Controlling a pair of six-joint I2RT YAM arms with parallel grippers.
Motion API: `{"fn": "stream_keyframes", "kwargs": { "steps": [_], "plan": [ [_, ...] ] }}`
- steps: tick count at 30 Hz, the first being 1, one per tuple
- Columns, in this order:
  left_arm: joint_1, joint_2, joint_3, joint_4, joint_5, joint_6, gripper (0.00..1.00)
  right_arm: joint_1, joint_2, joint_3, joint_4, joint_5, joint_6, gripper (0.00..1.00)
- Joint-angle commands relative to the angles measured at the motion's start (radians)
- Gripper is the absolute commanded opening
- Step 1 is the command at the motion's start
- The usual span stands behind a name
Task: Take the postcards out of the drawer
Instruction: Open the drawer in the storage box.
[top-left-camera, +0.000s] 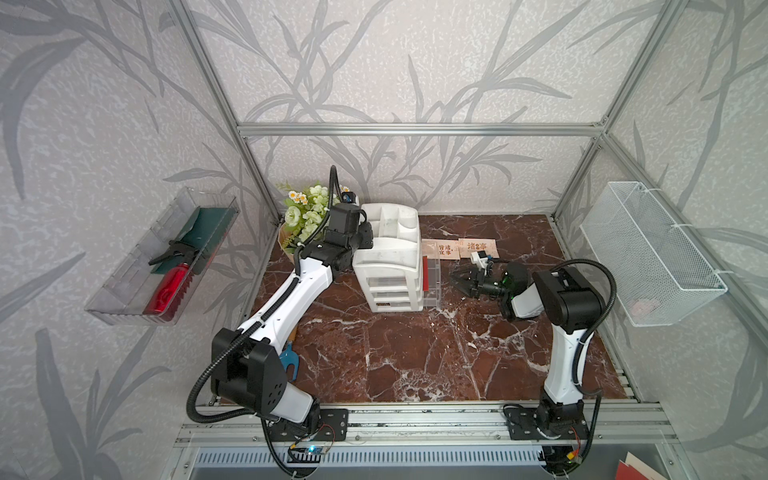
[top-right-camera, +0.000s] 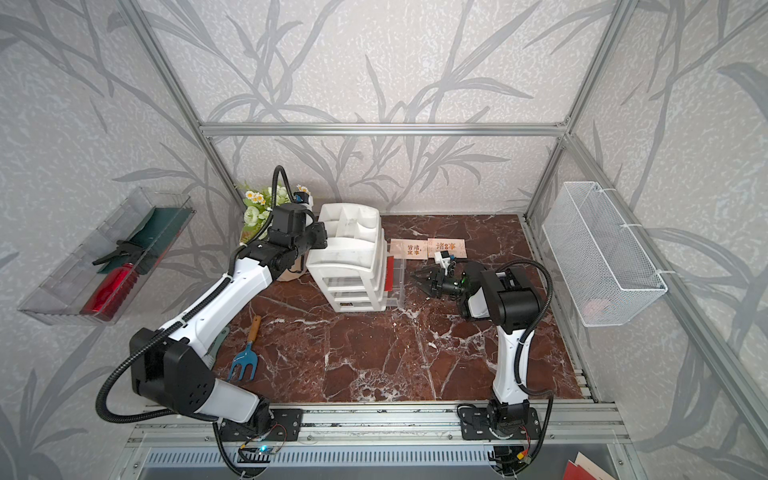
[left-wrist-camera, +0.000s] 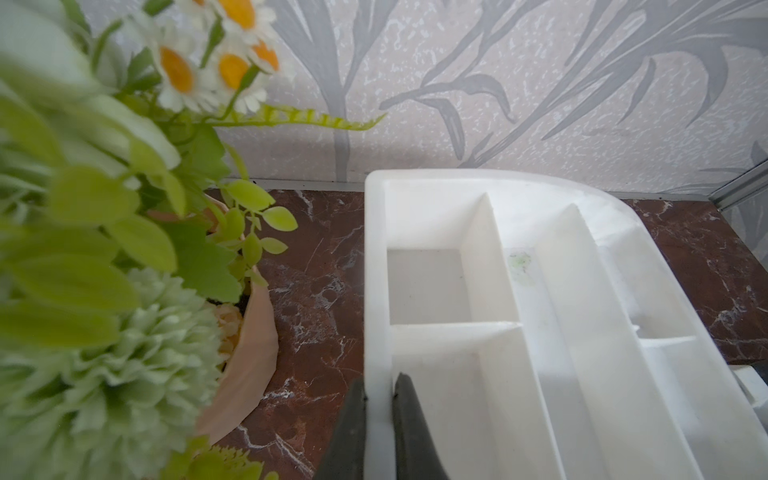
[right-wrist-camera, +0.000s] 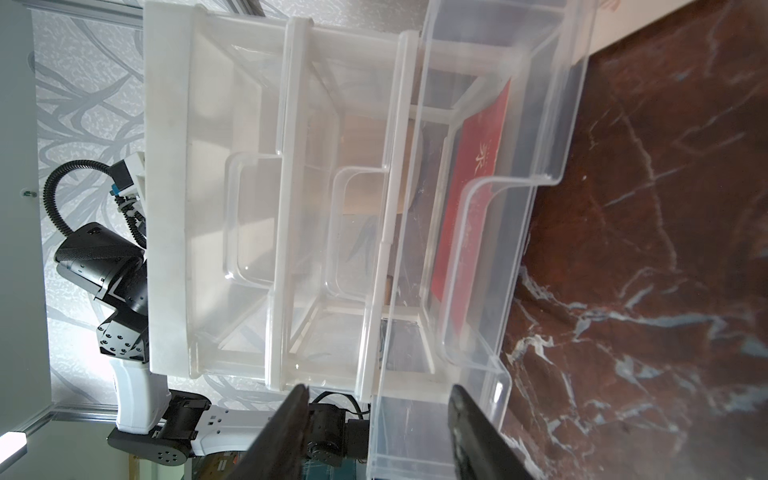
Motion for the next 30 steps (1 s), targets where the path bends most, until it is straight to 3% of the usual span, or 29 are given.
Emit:
{"fn": "stream_keyframes", "kwargs": {
  "steps": [1,11,14,18,21,25,30],
  "plan": [
    [0.002,0.06,-0.114,-0.422,-0.011,0.042,0.0,0.001,-0.019,0.008,0.038,-0.013,-0.012,0.52],
    [0.002,-0.015,-0.052,-0.425,0.082,0.059,0.0,0.002,-0.051,0.043,0.038,0.002,0.014,0.48],
    [0.002,-0.037,-0.042,-0.439,0.07,0.05,0.0,0.004,-0.078,0.061,-0.05,0.003,-0.038,0.47],
    [0.002,-0.077,-0.047,-0.443,0.025,0.03,0.0,0.014,-0.17,0.115,-0.408,0.032,-0.268,0.47],
    [0.003,-0.108,-0.049,-0.458,-0.017,0.01,0.0,0.032,-0.272,0.174,-0.79,0.107,-0.493,0.48],
    [0.001,-0.155,-0.077,-0.438,-0.042,-0.026,0.0,0.082,-0.382,0.253,-1.199,0.289,-0.723,0.49],
    [0.003,-0.189,-0.127,-0.38,-0.05,-0.06,0.0,0.179,-0.489,0.316,-1.494,0.599,-0.821,0.48]
  ]
}}
